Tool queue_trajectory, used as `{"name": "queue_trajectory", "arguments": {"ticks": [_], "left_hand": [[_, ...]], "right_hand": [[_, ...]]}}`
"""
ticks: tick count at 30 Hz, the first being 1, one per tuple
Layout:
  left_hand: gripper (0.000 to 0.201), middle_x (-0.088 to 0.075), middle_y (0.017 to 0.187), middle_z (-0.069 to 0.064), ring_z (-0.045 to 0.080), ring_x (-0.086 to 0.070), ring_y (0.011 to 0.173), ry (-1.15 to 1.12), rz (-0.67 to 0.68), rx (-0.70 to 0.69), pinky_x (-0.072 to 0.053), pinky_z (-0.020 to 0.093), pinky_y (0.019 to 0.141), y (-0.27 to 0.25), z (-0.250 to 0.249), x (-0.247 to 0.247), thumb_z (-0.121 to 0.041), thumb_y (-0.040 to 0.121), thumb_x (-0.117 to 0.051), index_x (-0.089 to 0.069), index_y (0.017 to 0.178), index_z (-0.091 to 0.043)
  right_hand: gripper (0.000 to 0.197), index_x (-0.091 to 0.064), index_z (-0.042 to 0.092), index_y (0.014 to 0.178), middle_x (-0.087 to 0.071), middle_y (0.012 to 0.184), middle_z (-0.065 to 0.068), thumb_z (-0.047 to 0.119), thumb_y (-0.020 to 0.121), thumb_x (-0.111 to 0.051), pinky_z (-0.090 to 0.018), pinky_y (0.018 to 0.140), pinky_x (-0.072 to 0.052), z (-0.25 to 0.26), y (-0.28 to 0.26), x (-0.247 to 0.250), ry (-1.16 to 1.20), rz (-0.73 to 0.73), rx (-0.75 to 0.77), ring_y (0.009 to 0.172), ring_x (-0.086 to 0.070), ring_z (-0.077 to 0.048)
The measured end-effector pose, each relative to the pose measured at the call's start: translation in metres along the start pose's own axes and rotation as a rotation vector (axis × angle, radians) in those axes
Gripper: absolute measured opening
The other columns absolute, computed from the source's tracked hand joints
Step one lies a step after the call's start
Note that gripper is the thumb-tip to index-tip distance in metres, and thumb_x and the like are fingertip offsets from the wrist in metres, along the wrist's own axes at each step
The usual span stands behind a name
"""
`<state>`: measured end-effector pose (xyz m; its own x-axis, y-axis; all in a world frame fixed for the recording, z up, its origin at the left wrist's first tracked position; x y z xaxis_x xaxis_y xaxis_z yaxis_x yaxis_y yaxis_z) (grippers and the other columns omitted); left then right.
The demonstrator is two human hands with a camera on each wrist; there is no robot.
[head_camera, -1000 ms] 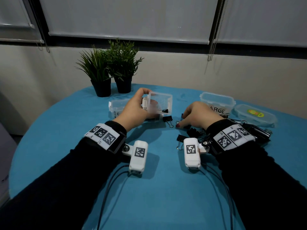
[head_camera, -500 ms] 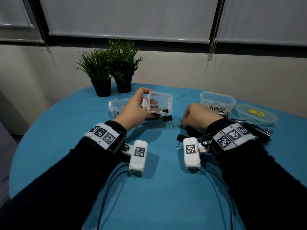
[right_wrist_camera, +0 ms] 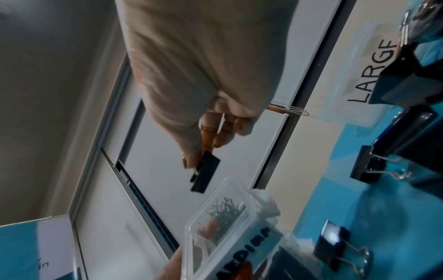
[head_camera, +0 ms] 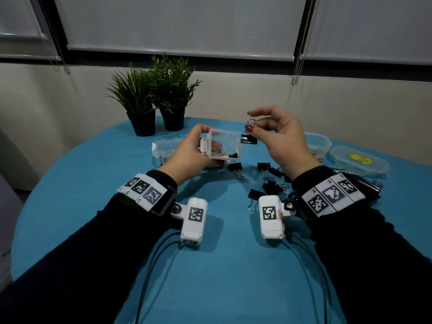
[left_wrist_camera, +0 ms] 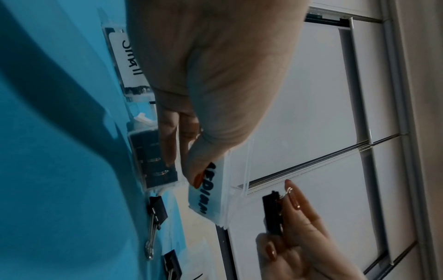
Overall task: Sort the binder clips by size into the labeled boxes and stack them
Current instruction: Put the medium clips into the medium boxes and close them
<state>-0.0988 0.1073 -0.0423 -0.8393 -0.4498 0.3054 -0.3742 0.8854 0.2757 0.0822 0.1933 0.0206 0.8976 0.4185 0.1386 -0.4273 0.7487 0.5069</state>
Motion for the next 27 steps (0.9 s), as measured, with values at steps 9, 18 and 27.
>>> {"name": "queue_trajectory", "arguments": {"ticks": [9, 18, 27], "left_hand": [[0.064, -0.071, 0.105, 0.01, 0.027, -0.073, 0.093, -0.087, 0.082, -0.018, -0.061, 0.041, 0.083, -0.001, -0.001, -0.011, 0.011, 0.071, -0.083, -0.052, 0.111, -0.029], [0.064, -0.07, 0.106, 0.007, 0.028, -0.073, 0.095, -0.145, 0.109, -0.034, -0.061, 0.047, 0.085, -0.003, -0.007, -0.014, 0.013, 0.072, -0.081, -0.053, 0.114, -0.026], [0.063, -0.07, 0.101, 0.001, 0.016, -0.07, 0.083, -0.095, 0.128, -0.069, -0.061, 0.038, 0.084, -0.003, -0.01, -0.018, 0.015, 0.07, -0.081, -0.051, 0.109, -0.025]], "right_hand": [[0.012, -0.072, 0.011, 0.08, -0.076, 0.088, -0.006, 0.0, 0.079, -0.075, -0.045, 0.085, -0.056, 0.024, -0.015, -0.039, -0.313, 0.246, 0.25, 0.089, -0.071, -0.023], [0.016, -0.079, 0.037, 0.092, -0.044, 0.101, -0.001, 0.026, 0.081, -0.082, -0.024, 0.091, -0.039, 0.014, -0.012, -0.037, -0.722, 0.225, 0.162, 0.104, -0.044, -0.02], [0.044, -0.07, 0.051, 0.112, -0.051, 0.145, 0.007, 0.016, 0.095, -0.05, -0.028, 0.108, -0.008, -0.005, -0.024, -0.063, -0.811, 0.476, 0.073, 0.151, -0.013, -0.016]]}}
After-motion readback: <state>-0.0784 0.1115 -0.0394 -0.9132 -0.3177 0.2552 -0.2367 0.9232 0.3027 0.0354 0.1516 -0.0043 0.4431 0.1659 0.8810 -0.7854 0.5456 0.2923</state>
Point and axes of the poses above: each hand's wrist, its own y-axis towards the middle knuckle, its own x-axis out of the back of the hand, z = x × y, the point moved 10 cm from there along y, towards the middle knuckle
